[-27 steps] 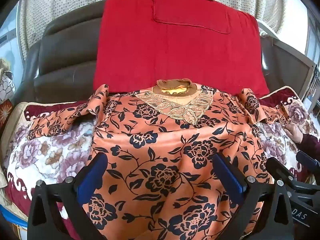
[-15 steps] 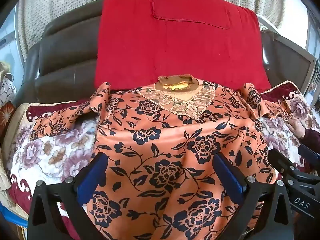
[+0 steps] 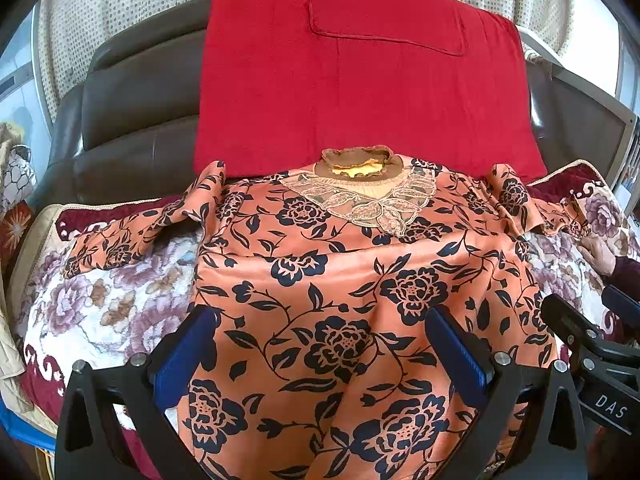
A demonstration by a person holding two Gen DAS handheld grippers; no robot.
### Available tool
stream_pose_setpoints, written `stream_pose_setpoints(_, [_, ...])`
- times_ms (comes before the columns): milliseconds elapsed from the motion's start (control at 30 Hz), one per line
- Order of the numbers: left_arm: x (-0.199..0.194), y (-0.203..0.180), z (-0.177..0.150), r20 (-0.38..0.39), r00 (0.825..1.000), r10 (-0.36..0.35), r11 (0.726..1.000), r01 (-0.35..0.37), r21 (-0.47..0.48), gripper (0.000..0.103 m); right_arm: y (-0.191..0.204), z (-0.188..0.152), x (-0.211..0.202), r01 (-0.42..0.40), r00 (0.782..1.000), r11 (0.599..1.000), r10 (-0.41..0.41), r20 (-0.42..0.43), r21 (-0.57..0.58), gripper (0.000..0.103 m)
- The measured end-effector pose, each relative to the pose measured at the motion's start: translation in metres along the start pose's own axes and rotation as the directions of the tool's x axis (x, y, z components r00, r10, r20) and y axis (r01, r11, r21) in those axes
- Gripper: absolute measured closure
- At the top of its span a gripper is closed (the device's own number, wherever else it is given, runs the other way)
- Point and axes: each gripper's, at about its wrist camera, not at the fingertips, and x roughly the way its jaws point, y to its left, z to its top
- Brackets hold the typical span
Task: Fold small clothes
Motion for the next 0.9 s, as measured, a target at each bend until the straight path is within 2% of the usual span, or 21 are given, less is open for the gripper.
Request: stream_pose_setpoints(900, [0.0031, 0.001, -0.0019, -0.008, 1.0, 0.008, 1.0, -0.008, -0.001, 0.0, 0.0036, 0.0021, 0.0003, -0.007, 1.0, 1.0, 0.007, 0.002, -0.02, 0.0])
